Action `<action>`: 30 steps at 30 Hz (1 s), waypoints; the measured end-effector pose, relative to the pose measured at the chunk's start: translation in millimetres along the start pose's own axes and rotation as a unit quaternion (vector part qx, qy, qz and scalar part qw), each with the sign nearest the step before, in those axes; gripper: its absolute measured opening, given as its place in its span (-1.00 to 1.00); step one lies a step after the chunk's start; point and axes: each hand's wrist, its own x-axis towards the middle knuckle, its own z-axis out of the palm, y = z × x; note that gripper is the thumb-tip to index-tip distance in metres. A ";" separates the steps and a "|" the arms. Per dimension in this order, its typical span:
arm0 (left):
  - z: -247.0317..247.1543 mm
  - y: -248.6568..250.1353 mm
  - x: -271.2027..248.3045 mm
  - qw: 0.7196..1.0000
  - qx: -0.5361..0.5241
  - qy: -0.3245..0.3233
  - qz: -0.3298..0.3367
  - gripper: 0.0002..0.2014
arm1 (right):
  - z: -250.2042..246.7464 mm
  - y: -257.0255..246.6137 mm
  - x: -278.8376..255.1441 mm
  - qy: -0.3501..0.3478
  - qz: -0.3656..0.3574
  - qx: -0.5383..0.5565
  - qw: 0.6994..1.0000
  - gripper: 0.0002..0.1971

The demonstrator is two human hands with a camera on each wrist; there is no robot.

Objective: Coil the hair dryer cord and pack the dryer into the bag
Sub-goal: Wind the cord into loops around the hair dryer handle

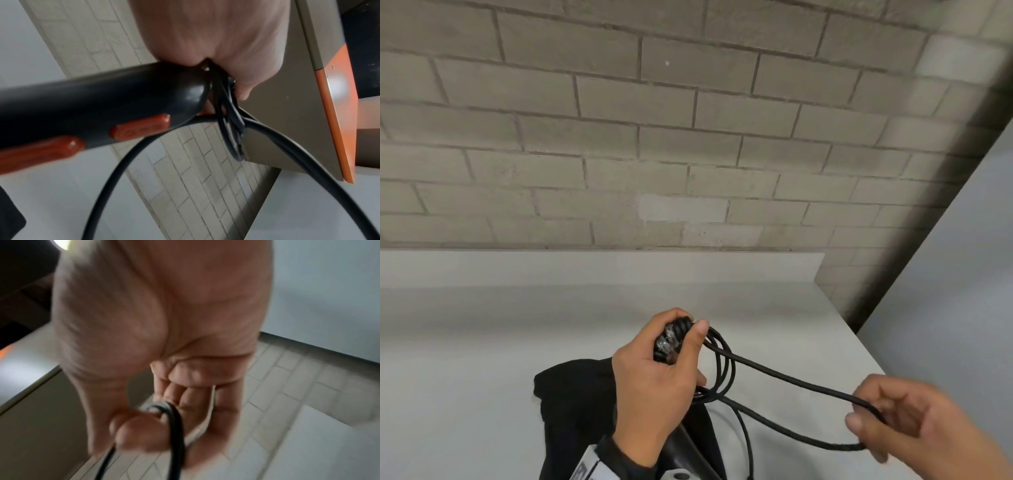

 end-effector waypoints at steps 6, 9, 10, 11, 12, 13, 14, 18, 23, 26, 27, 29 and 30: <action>-1.9 -2.8 4.5 1.000 -0.013 -0.004 -0.002 -0.86 | 53.8 60.5 -8.3 0.149 -0.091 0.299 0.938 -0.71; -2.5 -3.7 3.9 1.000 -0.002 -0.015 0.010 -0.88 | 90.7 69.1 -11.6 0.143 -0.052 0.380 0.912 -0.42; -3.4 -4.3 4.1 1.000 -0.001 -0.017 0.013 -0.88 | 99.9 67.0 -11.0 0.147 -0.029 0.385 0.910 -0.19; -4.6 -4.8 5.0 1.000 0.002 -0.018 0.016 -0.87 | 106.9 63.7 -10.2 0.150 -0.013 0.397 0.905 -0.03; -6.0 -5.0 5.9 1.000 0.005 -0.019 0.018 -0.87 | 111.5 61.3 -7.9 0.154 -0.005 0.408 0.900 0.04; -7.2 -4.9 6.6 1.000 0.007 -0.021 0.019 -0.87 | 114.7 59.5 -4.8 0.157 -0.004 0.422 0.893 0.04; -8.2 -4.6 6.8 1.000 0.006 -0.021 0.018 -0.88 | 115.9 57.1 -0.9 0.159 -0.008 0.441 0.883 0.06; -6.9 -3.1 3.8 1.000 0.003 -0.016 0.014 -0.88 | 115.5 47.1 14.0 0.150 -0.023 0.517 0.842 0.13; -0.8 -5.5 0.5 0.999 0.039 0.004 0.019 -0.87 | 124.8 42.0 28.7 0.071 -0.034 0.455 0.887 0.03; 1.9 -0.8 -0.1 0.999 0.042 0.010 0.015 -0.88 | 124.4 39.5 33.9 0.026 -0.056 0.392 0.918 -0.19; 3.1 0.6 -0.2 0.999 0.042 0.013 0.014 -0.88 | 122.5 37.8 34.6 0.009 -0.062 0.377 0.924 -0.25; 5.9 3.6 -0.3 0.998 0.049 0.023 0.015 -0.85 | 116.0 35.2 37.4 -0.002 -0.088 0.353 0.931 -0.44; 7.3 4.6 -0.3 0.998 0.056 0.028 0.017 -0.83 | 112.8 34.0 38.8 0.014 -0.114 0.333 0.936 -0.52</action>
